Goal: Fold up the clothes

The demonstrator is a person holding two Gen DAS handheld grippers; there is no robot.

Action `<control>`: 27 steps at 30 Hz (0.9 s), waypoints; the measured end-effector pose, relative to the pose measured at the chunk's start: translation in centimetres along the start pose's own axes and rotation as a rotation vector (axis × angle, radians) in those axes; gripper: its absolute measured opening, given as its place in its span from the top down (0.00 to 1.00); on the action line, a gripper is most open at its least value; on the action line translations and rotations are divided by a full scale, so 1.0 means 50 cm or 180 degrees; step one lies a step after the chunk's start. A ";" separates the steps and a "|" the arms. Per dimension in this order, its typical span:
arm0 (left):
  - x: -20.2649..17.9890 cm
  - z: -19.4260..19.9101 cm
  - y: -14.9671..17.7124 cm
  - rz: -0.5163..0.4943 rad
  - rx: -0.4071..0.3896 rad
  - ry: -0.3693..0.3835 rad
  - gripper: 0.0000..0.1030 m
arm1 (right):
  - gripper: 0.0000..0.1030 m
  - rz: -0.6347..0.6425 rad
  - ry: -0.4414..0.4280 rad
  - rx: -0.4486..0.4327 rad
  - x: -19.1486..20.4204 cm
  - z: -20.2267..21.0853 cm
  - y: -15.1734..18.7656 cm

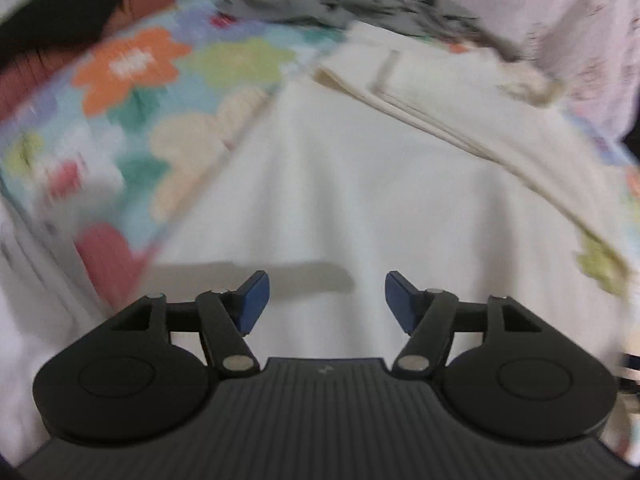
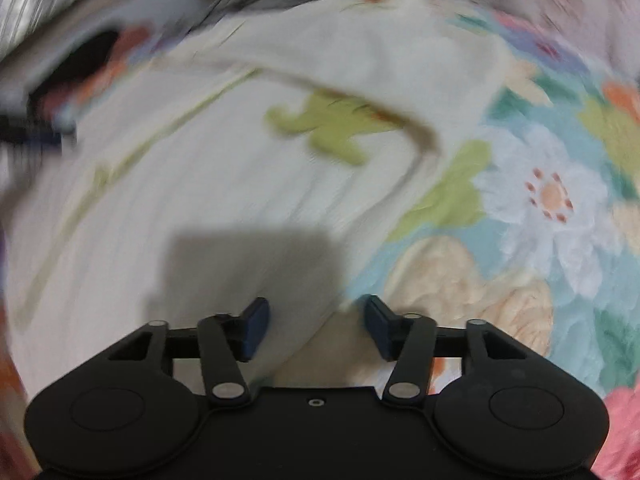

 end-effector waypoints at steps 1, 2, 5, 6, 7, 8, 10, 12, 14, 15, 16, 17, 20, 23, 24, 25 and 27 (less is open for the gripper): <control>-0.002 0.012 0.015 -0.0030 0.0014 0.0002 0.29 | 0.41 0.0135 0.0074 0.0012 0.020 0.003 0.001; -0.004 0.025 0.031 -0.0059 0.0027 0.0005 0.29 | 0.41 0.0195 0.0086 0.0041 0.034 0.007 0.002; 0.013 0.064 0.067 -0.0053 -0.0044 -0.0174 0.29 | 0.41 -0.0030 -0.0250 0.0201 0.051 0.022 0.005; 0.022 0.077 0.077 -0.0030 -0.0080 -0.0270 0.28 | 0.41 -0.0112 -0.0371 0.0252 0.056 0.025 0.011; 0.034 0.090 0.090 -0.0008 -0.0114 -0.0372 0.25 | 0.41 -0.0193 -0.0493 0.0314 0.062 0.028 0.019; 0.045 0.101 0.101 0.0003 -0.0128 -0.0463 0.24 | 0.41 -0.0264 -0.0598 0.0364 0.069 0.031 0.028; 0.070 0.117 0.124 0.0047 -0.0138 -0.0613 0.24 | 0.39 -0.0353 -0.0771 0.0414 0.084 0.039 0.049; 0.098 0.130 0.142 0.0166 -0.0171 -0.0676 0.24 | 0.37 -0.0376 -0.0952 0.0450 0.099 0.045 0.064; 0.113 0.145 0.137 0.0253 -0.0295 -0.0618 0.24 | 0.35 -0.0319 -0.1115 0.0481 0.116 0.046 0.072; 0.116 0.151 0.133 0.0204 -0.0330 -0.0633 0.24 | 0.35 -0.0290 -0.1197 0.0497 0.125 0.046 0.076; 0.119 0.156 0.129 0.0139 -0.0359 -0.0667 0.24 | 0.34 -0.0261 -0.1278 0.0513 0.133 0.047 0.080; 0.121 0.161 0.126 0.0074 -0.0387 -0.0701 0.23 | 0.34 -0.0243 -0.1344 0.0528 0.139 0.048 0.083; 0.145 0.147 0.136 0.0051 -0.0241 -0.0762 0.22 | 0.34 -0.0286 -0.1506 0.0590 0.145 0.050 0.089; 0.190 0.122 0.161 0.0295 0.0032 -0.0832 0.21 | 0.34 -0.0315 -0.1745 0.0780 0.154 0.047 0.107; 0.199 0.116 0.165 0.0350 0.0075 -0.0828 0.21 | 0.34 -0.0304 -0.1791 0.0832 0.158 0.046 0.113; 0.207 0.112 0.167 0.0393 0.0098 -0.0813 0.21 | 0.34 -0.0277 -0.1790 0.0852 0.162 0.047 0.117; 0.219 0.102 0.169 0.0465 0.0136 -0.0783 0.18 | 0.34 -0.0259 -0.1801 0.0877 0.167 0.046 0.124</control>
Point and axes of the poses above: each gripper's, at about its wrist camera, not at the fingertips, and z roughly against the way its jaws point, x to its left, y to its underside, the point moved 4 cm from there along -z, roughly the way its jaws point, and after that the axes turned 13 degrees about y, right-handed, at the moved point
